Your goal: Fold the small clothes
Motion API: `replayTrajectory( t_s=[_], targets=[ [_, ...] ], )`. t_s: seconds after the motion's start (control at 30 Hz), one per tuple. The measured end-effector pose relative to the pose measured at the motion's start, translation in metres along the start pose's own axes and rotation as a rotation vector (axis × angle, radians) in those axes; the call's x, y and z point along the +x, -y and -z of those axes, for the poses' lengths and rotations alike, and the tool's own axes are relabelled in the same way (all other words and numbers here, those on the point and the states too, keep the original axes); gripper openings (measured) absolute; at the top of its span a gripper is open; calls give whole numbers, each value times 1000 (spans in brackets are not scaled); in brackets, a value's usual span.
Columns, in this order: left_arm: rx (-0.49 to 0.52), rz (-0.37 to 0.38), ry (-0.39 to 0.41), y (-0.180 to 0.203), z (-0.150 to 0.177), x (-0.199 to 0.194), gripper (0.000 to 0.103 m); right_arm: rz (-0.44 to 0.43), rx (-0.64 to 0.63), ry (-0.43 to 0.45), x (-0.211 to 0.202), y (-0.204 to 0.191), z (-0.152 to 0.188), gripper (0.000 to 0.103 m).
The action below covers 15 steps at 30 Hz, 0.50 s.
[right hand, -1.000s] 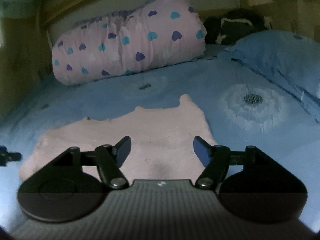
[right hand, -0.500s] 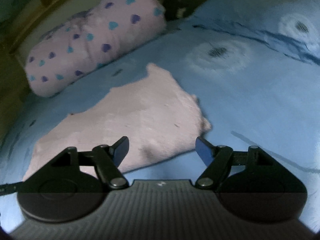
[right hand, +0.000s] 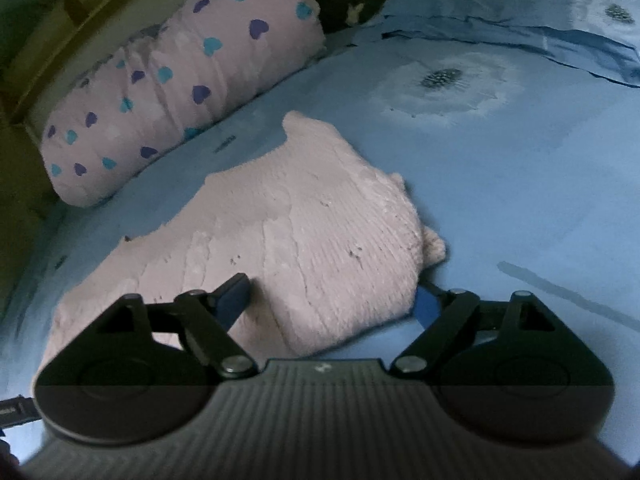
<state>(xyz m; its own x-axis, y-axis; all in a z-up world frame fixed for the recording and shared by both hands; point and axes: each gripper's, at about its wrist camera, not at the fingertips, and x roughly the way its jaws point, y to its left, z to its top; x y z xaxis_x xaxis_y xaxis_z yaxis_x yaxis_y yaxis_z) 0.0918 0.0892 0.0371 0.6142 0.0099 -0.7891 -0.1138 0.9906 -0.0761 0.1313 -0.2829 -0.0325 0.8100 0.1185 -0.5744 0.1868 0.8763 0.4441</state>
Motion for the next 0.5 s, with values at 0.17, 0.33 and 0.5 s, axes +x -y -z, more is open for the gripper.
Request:
replayTrajectory(
  t_s=[0.17,0.33,0.5],
  targets=[
    [4,2,2,0,0,0,95,-46,64,51,15,5,-6,86],
    [-5,7,-1,-2,0,1,96,-87,68,77,24,4,-7,86],
    [-11,7,-3,-3,0,1,96,-164,150,81,27,15,-11,85]
  ],
)
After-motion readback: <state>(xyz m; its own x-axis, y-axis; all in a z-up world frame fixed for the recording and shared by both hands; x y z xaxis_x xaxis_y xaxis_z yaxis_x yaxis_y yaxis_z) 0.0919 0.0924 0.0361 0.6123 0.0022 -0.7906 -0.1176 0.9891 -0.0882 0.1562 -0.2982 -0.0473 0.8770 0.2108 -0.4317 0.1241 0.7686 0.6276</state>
